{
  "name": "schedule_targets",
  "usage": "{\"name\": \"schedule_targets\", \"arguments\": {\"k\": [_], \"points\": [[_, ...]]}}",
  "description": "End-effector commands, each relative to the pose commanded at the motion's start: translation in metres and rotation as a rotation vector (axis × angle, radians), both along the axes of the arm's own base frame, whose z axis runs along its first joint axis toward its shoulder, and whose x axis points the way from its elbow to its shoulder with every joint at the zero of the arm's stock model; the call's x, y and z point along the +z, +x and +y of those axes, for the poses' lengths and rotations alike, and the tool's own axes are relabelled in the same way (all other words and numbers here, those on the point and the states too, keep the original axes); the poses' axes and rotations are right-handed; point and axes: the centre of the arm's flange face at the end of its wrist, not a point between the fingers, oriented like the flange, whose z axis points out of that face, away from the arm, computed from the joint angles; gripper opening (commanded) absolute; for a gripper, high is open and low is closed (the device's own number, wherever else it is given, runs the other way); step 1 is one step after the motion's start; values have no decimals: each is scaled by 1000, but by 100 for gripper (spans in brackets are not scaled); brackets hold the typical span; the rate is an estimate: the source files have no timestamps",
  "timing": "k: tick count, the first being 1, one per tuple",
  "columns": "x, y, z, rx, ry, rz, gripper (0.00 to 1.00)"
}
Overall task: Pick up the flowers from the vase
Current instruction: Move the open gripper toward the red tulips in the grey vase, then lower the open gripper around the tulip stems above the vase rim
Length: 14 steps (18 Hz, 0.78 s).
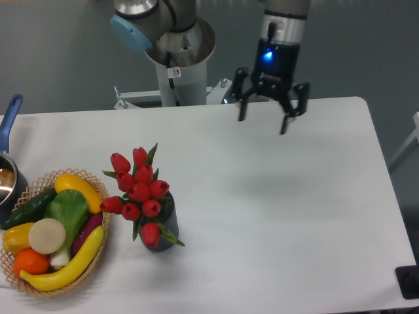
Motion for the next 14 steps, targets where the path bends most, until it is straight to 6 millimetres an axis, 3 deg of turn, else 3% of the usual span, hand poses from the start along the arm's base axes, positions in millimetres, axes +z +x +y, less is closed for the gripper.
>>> {"name": "schedule_targets", "arguments": {"k": [5, 11, 14], "points": [[-12, 9, 6, -34, 31, -5, 100], [-41, 12, 43, -129, 103, -75, 100], [-46, 9, 69, -169, 105, -97, 100]]}}
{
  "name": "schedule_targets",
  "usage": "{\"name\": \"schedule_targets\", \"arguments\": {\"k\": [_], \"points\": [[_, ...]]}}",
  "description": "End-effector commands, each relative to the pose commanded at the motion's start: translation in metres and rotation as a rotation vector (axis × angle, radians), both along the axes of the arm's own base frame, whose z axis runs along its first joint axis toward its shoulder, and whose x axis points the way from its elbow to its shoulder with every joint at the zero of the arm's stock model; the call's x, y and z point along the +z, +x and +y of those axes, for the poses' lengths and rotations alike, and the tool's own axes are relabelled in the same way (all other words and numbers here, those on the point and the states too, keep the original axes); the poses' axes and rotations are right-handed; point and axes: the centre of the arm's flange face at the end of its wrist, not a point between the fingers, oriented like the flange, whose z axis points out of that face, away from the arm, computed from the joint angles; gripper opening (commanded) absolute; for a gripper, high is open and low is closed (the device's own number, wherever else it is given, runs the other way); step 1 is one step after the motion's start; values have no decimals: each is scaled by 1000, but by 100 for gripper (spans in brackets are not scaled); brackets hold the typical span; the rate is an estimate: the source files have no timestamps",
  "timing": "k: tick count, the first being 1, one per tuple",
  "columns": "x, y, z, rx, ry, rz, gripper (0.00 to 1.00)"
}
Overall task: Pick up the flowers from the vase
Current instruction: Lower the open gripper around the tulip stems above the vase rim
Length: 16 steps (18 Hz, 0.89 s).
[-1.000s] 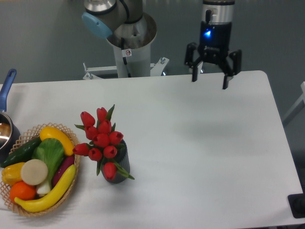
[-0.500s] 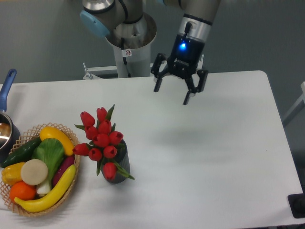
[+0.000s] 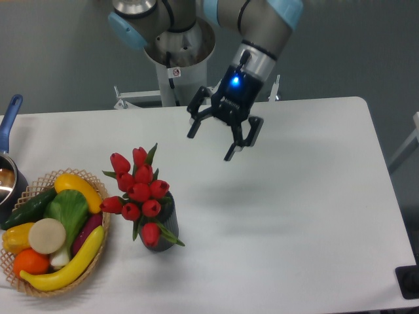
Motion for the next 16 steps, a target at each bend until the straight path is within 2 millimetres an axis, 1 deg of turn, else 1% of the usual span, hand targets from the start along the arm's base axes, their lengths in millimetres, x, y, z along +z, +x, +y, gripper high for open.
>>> {"name": "schedule_targets", "arguments": {"k": [2, 4, 7, 11, 15, 16], "points": [[0, -3, 19, -12, -8, -24, 100], [2, -5, 24, -18, -8, -17, 100], [-3, 5, 34, -46, -13, -24, 100], [-18, 16, 51, -86, -27, -48, 100], [-27, 28, 63, -116, -40, -54, 100], [-26, 29, 64, -117, -35, -46, 100]]}}
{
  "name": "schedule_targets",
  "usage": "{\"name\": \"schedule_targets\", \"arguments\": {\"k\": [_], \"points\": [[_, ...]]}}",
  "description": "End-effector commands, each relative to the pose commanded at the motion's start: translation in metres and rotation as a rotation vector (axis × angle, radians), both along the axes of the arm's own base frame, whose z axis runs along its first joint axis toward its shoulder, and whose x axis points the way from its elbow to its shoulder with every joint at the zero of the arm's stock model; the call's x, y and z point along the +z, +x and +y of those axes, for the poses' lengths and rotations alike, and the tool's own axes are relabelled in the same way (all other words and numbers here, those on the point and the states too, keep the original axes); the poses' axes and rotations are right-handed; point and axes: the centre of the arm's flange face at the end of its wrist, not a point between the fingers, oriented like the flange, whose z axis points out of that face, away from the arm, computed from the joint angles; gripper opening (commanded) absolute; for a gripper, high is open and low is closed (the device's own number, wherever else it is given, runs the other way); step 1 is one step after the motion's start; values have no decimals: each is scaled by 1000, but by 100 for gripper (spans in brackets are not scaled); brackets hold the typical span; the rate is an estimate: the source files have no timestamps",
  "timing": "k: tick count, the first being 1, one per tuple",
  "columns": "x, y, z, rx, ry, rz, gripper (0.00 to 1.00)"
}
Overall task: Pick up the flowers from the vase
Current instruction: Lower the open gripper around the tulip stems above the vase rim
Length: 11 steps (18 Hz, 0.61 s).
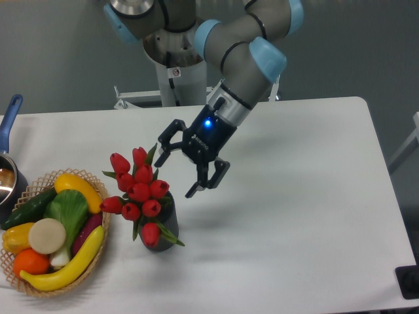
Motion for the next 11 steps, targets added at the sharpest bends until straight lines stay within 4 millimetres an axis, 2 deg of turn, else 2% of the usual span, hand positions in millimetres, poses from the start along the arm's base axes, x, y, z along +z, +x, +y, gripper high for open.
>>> {"name": "schedule_targets", "arguments": {"k": [3, 6, 11], "points": [[-8, 1, 13, -21, 4, 5, 100], [-8, 2, 16, -24, 10, 13, 100], [-19, 8, 27, -47, 1, 1, 100]]}}
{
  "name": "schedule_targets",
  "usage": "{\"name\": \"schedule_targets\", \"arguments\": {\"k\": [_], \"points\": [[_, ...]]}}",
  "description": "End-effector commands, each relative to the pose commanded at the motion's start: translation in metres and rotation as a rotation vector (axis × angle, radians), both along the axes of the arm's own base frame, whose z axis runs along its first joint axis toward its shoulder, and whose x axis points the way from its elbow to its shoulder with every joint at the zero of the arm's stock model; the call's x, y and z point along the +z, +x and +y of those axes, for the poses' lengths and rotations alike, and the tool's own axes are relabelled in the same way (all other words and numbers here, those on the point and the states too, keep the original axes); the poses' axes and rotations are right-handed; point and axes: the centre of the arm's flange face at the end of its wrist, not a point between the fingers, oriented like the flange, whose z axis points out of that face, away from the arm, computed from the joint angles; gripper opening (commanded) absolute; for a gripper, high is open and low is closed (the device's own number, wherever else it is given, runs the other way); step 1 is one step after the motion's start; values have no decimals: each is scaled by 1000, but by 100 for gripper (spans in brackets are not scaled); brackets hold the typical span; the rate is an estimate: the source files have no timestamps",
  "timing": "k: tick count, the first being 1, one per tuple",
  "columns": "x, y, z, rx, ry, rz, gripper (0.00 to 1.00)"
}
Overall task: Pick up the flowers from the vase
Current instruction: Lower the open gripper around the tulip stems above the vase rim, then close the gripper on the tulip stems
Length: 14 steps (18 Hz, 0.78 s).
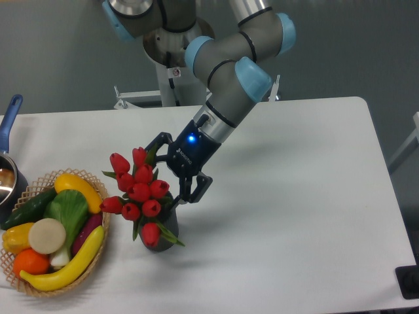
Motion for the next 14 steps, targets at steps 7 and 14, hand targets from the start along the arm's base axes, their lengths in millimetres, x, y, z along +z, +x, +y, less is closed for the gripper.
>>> {"name": "schedule_targets", "arguments": {"k": [7, 14], "points": [[-2, 5, 10, -8, -8, -15, 100], [-5, 4, 15, -13, -12, -21, 96]]}}
